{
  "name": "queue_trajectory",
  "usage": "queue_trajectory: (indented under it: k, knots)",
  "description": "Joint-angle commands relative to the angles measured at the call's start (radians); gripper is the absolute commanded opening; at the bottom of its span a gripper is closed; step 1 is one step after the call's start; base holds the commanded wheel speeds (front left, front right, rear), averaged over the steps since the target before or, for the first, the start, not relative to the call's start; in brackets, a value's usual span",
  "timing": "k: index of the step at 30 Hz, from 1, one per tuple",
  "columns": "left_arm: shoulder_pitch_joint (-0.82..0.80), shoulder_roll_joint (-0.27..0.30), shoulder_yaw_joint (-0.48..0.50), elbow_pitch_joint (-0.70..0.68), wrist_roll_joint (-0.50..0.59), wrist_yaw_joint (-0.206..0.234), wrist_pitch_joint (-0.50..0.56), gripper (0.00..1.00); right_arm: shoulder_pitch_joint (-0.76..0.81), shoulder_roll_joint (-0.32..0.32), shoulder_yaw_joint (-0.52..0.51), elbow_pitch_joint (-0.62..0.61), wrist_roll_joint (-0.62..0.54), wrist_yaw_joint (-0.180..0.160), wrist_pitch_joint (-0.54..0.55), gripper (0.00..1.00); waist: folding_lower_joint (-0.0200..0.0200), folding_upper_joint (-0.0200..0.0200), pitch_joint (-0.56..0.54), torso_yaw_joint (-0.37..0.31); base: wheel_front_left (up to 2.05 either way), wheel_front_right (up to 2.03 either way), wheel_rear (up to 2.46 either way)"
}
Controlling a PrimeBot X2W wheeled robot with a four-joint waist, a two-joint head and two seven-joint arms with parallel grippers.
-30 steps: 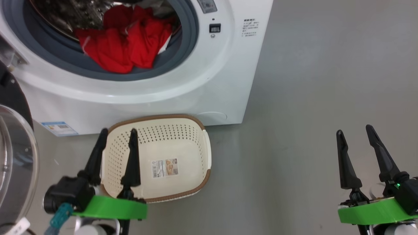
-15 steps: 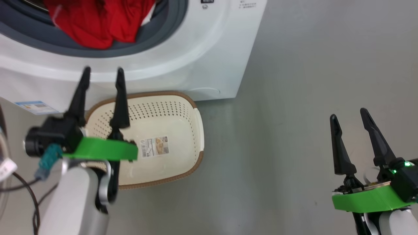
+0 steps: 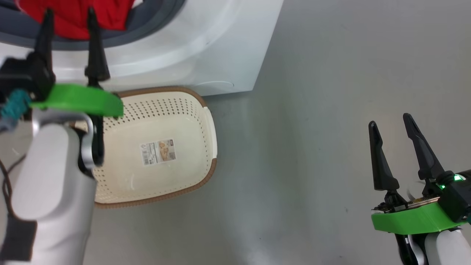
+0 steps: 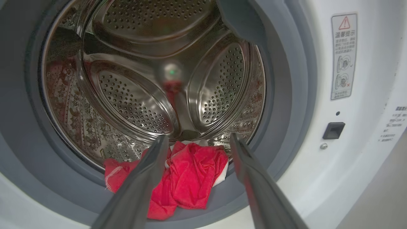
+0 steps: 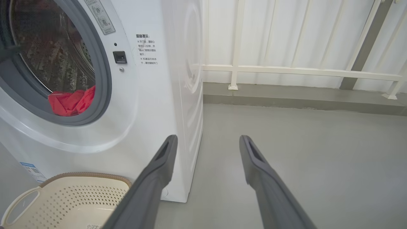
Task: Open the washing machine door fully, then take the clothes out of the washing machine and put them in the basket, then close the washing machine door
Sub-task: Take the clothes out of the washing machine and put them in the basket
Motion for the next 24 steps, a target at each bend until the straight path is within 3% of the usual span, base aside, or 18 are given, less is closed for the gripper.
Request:
queue_trajectory:
  k: [1,15,24]
  knots:
    - [-0.058,0.040,0.024,0.019,0.007,-0.003,0.001,1.00,-0.019,-0.013,0.027,-0.023,0.003,0.006,-0.006,1.00,0.0000,0.0000,0.026,-0.011,0.00,0.00,0.00]
    - [-0.336,0.099,0.013,0.291,0.062,0.052,0.029,1.00,-0.065,-0.013,0.056,-0.020,0.028,0.006,-0.006,1.00,0.0000,0.0000,0.126,-0.041,0.00,0.00,0.00]
    - [-0.510,0.156,0.019,0.545,0.055,0.065,0.150,1.00,-0.093,-0.013,0.082,-0.019,0.036,0.006,-0.006,1.00,0.0000,0.0000,0.166,-0.076,0.00,0.00,0.00]
